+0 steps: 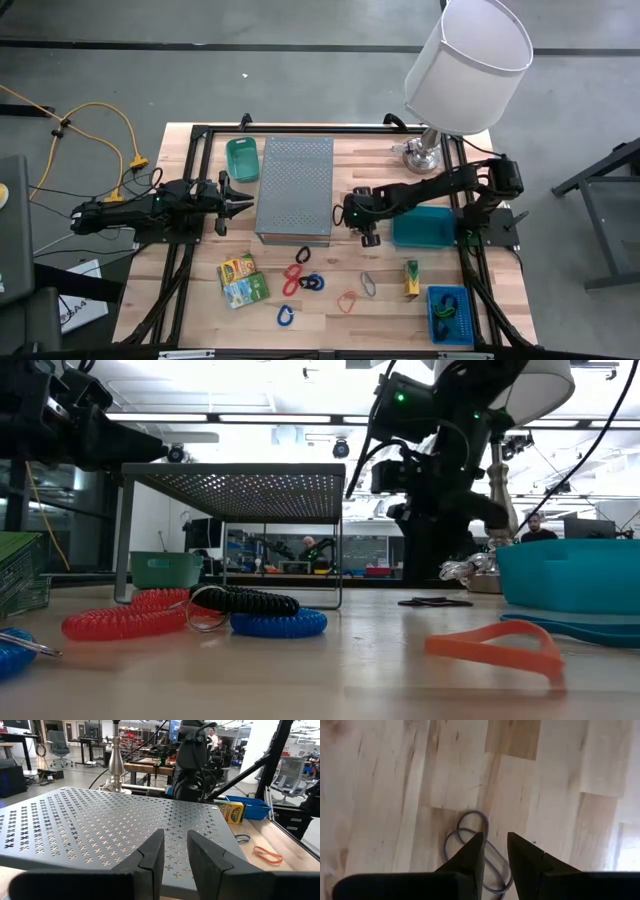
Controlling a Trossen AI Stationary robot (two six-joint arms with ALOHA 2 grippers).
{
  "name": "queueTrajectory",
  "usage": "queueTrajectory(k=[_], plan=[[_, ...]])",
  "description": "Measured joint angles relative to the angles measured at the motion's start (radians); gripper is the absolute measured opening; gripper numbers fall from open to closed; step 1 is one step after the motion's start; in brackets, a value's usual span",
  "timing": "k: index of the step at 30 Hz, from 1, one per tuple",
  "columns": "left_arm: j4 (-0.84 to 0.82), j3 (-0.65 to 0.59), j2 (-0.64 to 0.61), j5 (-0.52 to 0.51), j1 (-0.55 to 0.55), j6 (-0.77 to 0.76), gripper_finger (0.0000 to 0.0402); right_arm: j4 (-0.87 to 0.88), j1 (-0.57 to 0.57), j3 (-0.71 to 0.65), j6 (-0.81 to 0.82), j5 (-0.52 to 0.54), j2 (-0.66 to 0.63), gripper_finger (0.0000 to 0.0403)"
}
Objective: Pick & Place Office Desk Supplies
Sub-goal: Put the purple rubberband into the blue basket
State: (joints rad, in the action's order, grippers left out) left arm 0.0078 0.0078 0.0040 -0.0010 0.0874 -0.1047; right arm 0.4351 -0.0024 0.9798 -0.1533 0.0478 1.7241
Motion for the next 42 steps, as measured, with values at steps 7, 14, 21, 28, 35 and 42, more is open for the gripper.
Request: queueTrajectory(k=[7, 14, 21, 28, 35, 42], plan=[[0.000, 0.000, 0.000, 0.000, 0.000, 0.000, 0.0079, 0.006, 0.000, 0.000, 0.001, -0.052, 0.023, 0.0073], [0.000, 0.000, 0.000, 0.000, 0.000, 0.000, 0.0079, -0.015, 0.000, 0.001, -0.001, -0.056, 0.021, 0.0073], [0.000, 0.000, 0.000, 0.000, 0.000, 0.000, 0.0079, -0.028, -0.007, 0.001, -0.008, -0.058, 0.059, 0.0073], [0.000, 0.000, 0.000, 0.000, 0.000, 0.000, 0.0079, -0.029, -0.014, 0.002, -0.004, -0.084, 0.068, 0.0073], [0.000, 0.000, 0.000, 0.000, 0.000, 0.000, 0.0079, -0.023, -0.014, 0.002, 0.002, -0.084, 0.068, 0.0069], [0.000, 0.000, 0.000, 0.000, 0.000, 0.000, 0.0079, -0.015, -0.014, 0.002, 0.018, -0.084, 0.069, 0.0013]])
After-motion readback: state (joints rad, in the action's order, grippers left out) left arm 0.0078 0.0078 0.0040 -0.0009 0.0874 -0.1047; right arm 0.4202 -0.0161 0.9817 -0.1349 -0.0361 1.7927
